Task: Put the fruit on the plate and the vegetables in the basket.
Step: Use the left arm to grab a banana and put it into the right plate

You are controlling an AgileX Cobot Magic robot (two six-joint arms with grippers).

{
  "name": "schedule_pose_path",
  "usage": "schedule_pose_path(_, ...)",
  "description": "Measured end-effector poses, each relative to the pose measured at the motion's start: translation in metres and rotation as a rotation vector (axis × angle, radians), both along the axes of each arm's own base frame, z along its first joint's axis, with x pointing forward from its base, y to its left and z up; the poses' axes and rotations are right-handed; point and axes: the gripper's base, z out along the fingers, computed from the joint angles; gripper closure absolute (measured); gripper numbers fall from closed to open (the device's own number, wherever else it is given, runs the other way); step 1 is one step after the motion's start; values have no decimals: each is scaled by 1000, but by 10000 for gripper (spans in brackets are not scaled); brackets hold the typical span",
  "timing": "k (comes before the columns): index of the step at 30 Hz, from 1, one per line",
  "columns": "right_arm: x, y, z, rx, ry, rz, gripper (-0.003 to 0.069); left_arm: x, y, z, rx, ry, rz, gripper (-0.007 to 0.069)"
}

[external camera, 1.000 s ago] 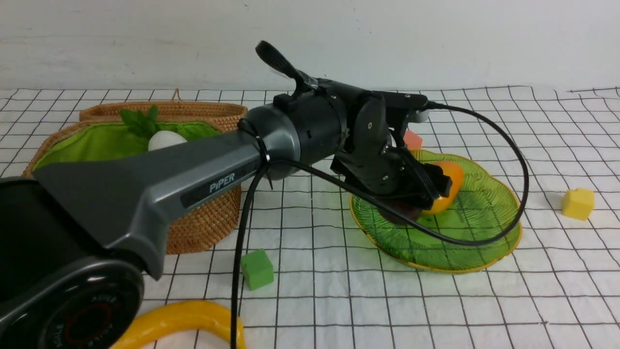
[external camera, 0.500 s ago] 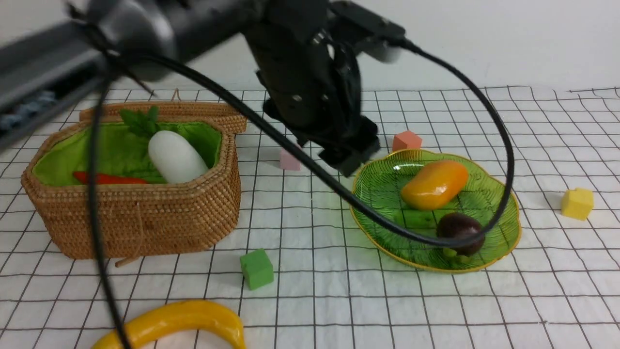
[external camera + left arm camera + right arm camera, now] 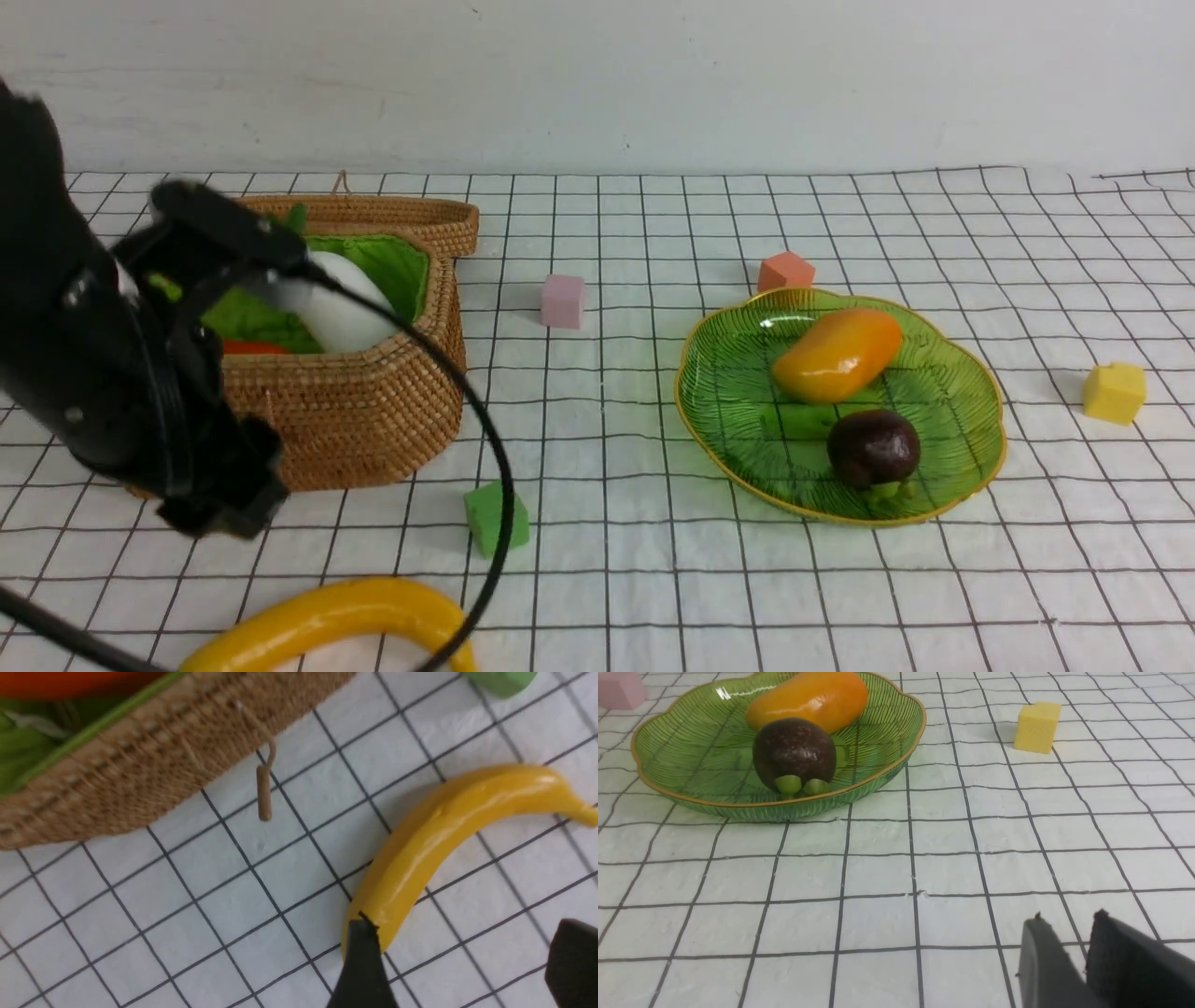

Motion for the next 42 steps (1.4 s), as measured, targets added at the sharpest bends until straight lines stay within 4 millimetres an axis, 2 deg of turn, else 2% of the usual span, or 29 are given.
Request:
schedule_pose_path(2, 0, 0, 0, 0, 0, 0, 475, -3, 1, -36, 39, 41, -84, 135)
schedule_pose_path(5, 0, 0, 0, 0, 0, 0, 471, 1, -1, -61, 52, 42, -137, 135)
schedule_pose_path(11, 0, 0, 0, 0, 0, 0, 463, 15, -6, -80, 47, 6, -159, 135)
schedule_pose_path(16, 0, 0, 0, 0, 0, 0, 455, 24, -5, -104, 79, 80, -161, 135)
schedule_pose_path(19, 0, 0, 0, 0, 0, 0, 449, 28, -7, -126, 72, 156, -145, 143)
schedule_pose_path(22, 0, 0, 0, 0, 0, 0, 446, 30, -9, -140, 64, 210, -132, 169)
schedule_pose_path(24, 0, 0, 0, 0, 0, 0, 443, 32, -11, -142, 49, 244, -118, 271)
schedule_pose_path(25, 0, 0, 0, 0, 0, 0, 443, 32, -11, -142, 49, 246, -119, 281)
schedule_pose_path(26, 0, 0, 0, 0, 0, 0, 441, 35, -11, -140, 50, 258, -122, 339)
schedule_pose_path(30, 0, 0, 0, 0, 0, 0, 439, 36, -14, -133, 28, 310, -131, 327)
schedule_pose_path(34, 0, 0, 0, 0, 0, 0, 433, 42, -31, -84, -118, 316, -158, 327)
schedule_pose_path(35, 0, 0, 0, 0, 0, 0, 433, 42, -32, -80, -129, 309, -163, 327)
schedule_pose_path(36, 0, 0, 0, 0, 0, 0, 431, 46, -40, -54, -213, 268, -185, 327)
schedule_pose_path(37, 0, 0, 0, 0, 0, 0, 429, 48, -47, -36, -282, 239, -202, 327)
schedule_pose_path(38, 0, 0, 0, 0, 0, 0, 429, 48, -49, -32, -310, 238, -203, 327)
schedule_pose_path(39, 0, 0, 0, 0, 0, 0, 426, 53, -61, -1, -449, 169, -227, 327)
schedule_pose_path(40, 0, 0, 0, 0, 0, 0, 425, 56, -67, 14, -511, 128, -231, 327)
schedule_pose_path(41, 0, 0, 0, 0, 0, 0, 424, 57, -70, 17, -539, 119, -230, 327)
schedule_pose_path(42, 0, 0, 0, 0, 0, 0, 423, 63, -82, 38, -639, 53, -231, 327)
